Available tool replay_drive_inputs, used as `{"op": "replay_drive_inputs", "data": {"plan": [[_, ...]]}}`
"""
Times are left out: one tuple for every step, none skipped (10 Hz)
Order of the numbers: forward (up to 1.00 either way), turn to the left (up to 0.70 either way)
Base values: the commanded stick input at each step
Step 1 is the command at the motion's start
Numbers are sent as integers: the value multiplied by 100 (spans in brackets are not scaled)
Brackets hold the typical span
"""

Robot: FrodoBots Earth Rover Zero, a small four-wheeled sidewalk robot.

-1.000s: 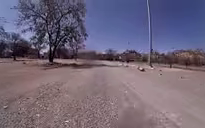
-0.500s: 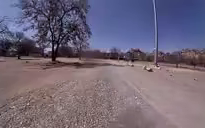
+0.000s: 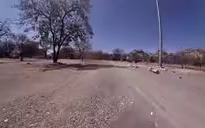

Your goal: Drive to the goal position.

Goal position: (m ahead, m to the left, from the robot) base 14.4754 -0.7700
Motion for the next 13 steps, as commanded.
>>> {"op": "replay_drive_inputs", "data": {"plan": [[100,0],[100,0],[100,-9],[100,-21],[100,-27],[100,-27],[100,-27],[100,-27],[100,0],[100,0],[100,0],[100,0],[100,0]]}}
